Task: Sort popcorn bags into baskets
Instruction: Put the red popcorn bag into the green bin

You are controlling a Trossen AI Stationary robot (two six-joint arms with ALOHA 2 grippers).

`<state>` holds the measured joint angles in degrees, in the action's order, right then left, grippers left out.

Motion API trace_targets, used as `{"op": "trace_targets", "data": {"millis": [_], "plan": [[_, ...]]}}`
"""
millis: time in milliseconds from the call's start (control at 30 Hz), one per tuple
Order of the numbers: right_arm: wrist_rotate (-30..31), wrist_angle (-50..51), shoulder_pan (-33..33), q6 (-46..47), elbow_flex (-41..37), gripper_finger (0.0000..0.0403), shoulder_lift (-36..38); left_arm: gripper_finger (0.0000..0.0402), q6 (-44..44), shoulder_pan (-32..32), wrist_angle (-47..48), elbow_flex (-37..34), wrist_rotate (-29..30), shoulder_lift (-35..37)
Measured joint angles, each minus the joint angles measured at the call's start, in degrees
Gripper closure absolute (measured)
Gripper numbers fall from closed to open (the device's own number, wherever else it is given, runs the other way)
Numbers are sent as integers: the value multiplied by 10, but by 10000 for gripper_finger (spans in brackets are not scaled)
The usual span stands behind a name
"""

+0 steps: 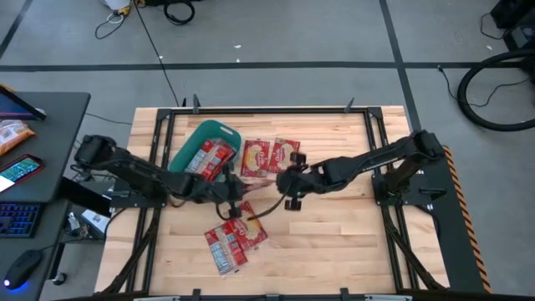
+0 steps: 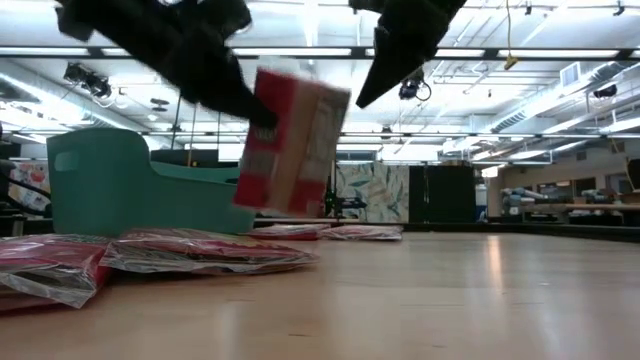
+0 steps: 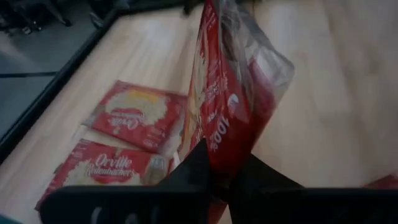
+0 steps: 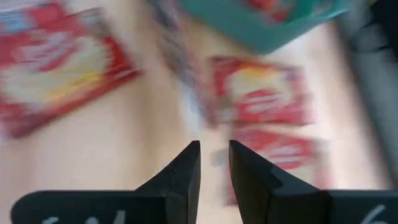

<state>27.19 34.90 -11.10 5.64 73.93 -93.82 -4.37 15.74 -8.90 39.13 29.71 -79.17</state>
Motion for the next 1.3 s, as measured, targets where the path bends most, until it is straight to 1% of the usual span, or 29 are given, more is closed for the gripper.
{"op": "trace_targets", "data": {"millis": [33, 100, 167, 233, 333, 400, 467, 533, 600, 667, 833, 933, 1000, 1100, 1200, 1300], "plan": [[16, -13, 4, -21, -9, 314, 9, 369, -13, -2, 7, 0, 0, 16], [27, -43, 17, -56, -31, 314, 25, 370, -34, -1, 30, 0, -1, 50], [23, -95, 34, -88, -61, 314, 40, 370, -47, -1, 40, 1, 0, 83], [0, -168, 55, -129, -98, 314, 52, 370, -64, 0, 89, 10, 7, 117], [-56, -294, 92, -191, -150, 314, 62, 370, -114, 5, 232, 53, 51, 151], [-93, -374, 116, -221, -179, 314, 64, 370, -166, 10, 340, 93, 85, 161], [-131, -442, 136, -239, -201, 314, 62, 370, -228, 14, 445, 135, 100, 164], [-173, -483, 153, -243, -216, 314, 58, 370, -288, 17, 528, 172, 104, 164], [-209, -499, 164, -244, -223, 314, 50, 370, -332, 19, 596, 200, 105, 161], [-225, -494, 170, -248, -229, 314, 49, 370, -369, 19, 655, 222, 104, 160], [-227, -497, 165, -230, -232, 314, 50, 370, -463, 15, 770, 269, 99, 159], [-228, -501, 154, -219, -232, 314, 47, 370, -510, -6, 831, 284, 69, 149], [-228, -498, 148, -218, -232, 314, 39, 370, -537, -21, 864, 286, 65, 143], [-226, -504, 140, -225, -232, 314, 18, 370, -536, -49, 867, 287, 61, 119], [-226, -515, 138, -229, -232, 314, -10, 370, -522, -82, 872, 287, 41, 82], [-225, -523, 138, -230, -232, 314, -33, 370, -516, -115, 888, 287, 35, 46]]}}
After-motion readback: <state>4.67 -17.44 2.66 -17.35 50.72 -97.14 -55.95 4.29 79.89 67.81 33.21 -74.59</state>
